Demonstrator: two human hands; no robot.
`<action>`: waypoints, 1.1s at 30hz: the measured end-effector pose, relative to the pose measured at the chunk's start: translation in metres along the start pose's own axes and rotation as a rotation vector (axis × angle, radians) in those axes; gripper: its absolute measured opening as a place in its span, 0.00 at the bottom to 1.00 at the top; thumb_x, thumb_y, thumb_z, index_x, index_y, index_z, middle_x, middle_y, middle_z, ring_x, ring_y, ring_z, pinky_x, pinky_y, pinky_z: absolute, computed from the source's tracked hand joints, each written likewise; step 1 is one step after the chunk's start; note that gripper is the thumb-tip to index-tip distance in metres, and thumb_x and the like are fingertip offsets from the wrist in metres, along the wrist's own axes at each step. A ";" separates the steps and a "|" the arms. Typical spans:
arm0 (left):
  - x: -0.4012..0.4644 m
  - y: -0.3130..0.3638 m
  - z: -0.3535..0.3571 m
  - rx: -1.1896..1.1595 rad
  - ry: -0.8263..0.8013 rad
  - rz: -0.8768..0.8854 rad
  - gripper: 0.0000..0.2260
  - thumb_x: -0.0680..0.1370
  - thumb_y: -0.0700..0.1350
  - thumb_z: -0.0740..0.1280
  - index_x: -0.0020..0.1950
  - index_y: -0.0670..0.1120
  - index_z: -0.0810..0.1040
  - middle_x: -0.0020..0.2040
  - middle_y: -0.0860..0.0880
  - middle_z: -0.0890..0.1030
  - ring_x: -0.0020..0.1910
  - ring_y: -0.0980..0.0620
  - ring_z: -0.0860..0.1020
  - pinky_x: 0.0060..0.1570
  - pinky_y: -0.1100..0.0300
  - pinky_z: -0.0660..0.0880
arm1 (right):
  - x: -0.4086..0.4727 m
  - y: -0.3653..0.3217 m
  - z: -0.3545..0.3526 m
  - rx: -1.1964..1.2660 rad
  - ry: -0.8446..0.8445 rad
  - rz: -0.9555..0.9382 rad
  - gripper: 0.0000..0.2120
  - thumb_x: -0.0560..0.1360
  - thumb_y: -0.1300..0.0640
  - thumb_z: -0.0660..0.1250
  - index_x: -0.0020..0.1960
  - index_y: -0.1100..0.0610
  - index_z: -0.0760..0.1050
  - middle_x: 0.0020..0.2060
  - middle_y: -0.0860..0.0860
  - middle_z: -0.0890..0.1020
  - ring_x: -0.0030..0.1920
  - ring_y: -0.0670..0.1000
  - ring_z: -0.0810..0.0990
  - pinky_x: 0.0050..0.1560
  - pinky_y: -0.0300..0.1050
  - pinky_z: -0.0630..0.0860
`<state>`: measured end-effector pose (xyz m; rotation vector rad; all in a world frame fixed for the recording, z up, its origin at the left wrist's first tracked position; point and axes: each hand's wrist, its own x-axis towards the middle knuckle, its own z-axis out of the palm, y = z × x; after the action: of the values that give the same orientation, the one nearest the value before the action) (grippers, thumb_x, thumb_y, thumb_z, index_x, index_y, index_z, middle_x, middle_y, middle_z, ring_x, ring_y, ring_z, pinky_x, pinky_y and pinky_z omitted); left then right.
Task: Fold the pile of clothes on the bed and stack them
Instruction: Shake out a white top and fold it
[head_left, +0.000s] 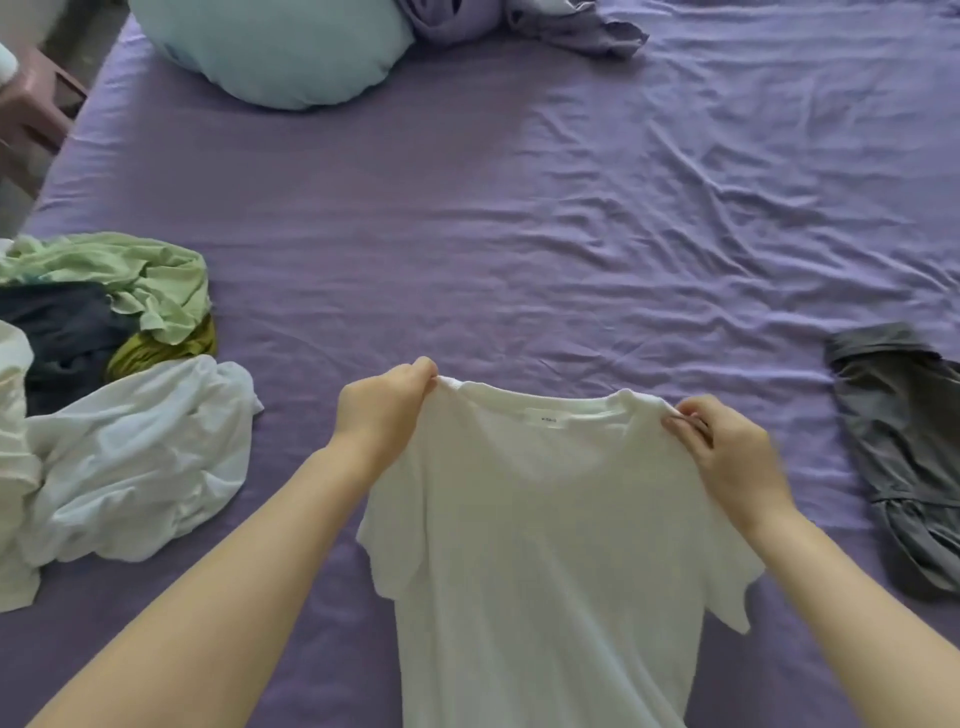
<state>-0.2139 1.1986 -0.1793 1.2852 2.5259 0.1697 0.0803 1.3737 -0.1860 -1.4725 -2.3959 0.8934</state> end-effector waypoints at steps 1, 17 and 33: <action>0.013 0.001 0.001 0.036 0.014 0.005 0.05 0.81 0.45 0.53 0.48 0.49 0.67 0.41 0.51 0.77 0.39 0.45 0.75 0.37 0.53 0.68 | 0.012 -0.001 0.000 -0.005 0.031 -0.006 0.06 0.77 0.53 0.67 0.44 0.54 0.75 0.37 0.48 0.77 0.40 0.52 0.74 0.38 0.48 0.69; 0.049 0.150 0.095 -0.154 -0.146 0.377 0.16 0.82 0.41 0.58 0.68 0.46 0.73 0.71 0.48 0.70 0.75 0.47 0.59 0.72 0.49 0.55 | 0.006 0.069 0.010 -0.126 -0.254 0.154 0.21 0.77 0.51 0.67 0.67 0.55 0.71 0.54 0.49 0.80 0.55 0.54 0.78 0.55 0.50 0.70; 0.108 0.218 0.111 0.128 -0.085 0.420 0.09 0.80 0.50 0.61 0.56 0.52 0.78 0.54 0.50 0.76 0.59 0.46 0.68 0.62 0.56 0.55 | -0.003 0.107 -0.022 0.175 -0.018 0.320 0.10 0.73 0.54 0.71 0.41 0.48 0.69 0.33 0.43 0.76 0.36 0.43 0.75 0.36 0.34 0.67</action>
<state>-0.0709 1.4118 -0.2549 1.8214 2.1975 0.0410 0.1715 1.4145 -0.2303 -1.8112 -2.0629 1.1540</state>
